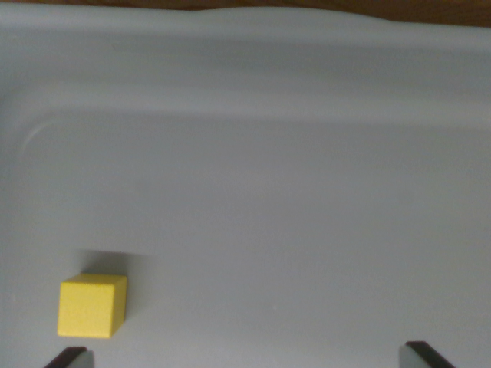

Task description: Pick yellow cube

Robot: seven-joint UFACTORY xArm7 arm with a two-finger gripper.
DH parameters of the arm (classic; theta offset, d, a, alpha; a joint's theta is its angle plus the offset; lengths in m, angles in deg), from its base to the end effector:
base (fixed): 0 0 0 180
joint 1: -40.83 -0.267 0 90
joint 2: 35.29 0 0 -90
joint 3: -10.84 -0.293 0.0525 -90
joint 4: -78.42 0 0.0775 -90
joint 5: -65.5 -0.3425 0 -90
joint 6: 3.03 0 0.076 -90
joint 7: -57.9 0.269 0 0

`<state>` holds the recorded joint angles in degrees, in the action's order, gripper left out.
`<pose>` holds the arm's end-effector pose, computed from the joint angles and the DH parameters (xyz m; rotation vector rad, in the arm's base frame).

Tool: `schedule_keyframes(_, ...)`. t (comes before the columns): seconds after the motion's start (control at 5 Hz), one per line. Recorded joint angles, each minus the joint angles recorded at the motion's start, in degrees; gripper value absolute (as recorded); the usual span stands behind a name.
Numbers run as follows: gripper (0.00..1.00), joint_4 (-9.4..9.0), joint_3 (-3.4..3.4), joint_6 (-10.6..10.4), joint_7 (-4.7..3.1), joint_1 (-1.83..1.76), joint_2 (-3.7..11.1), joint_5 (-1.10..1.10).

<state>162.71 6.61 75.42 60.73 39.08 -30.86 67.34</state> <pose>0.5065 0.0447 0.3042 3.1160 0.0946 0.0417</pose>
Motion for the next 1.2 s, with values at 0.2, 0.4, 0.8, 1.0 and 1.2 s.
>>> schedule_keyframes(0.2, 0.00, -1.35, -0.32, -2.17, 0.96, -0.45, 1.01, 0.16)
schedule_keyframes(0.4, 0.00, -1.35, -0.32, -2.17, 0.96, -0.45, 1.01, 0.16)
schedule_keyframes(0.8, 0.00, -2.87, -0.68, -4.62, 2.03, -0.97, 2.14, 0.34)
schedule_keyframes(1.0, 0.00, -4.43, -1.05, -7.14, 3.14, -1.49, 3.30, 0.53)
schedule_keyframes(1.2, 0.00, -4.43, -1.05, -7.14, 3.14, -1.49, 3.30, 0.53)
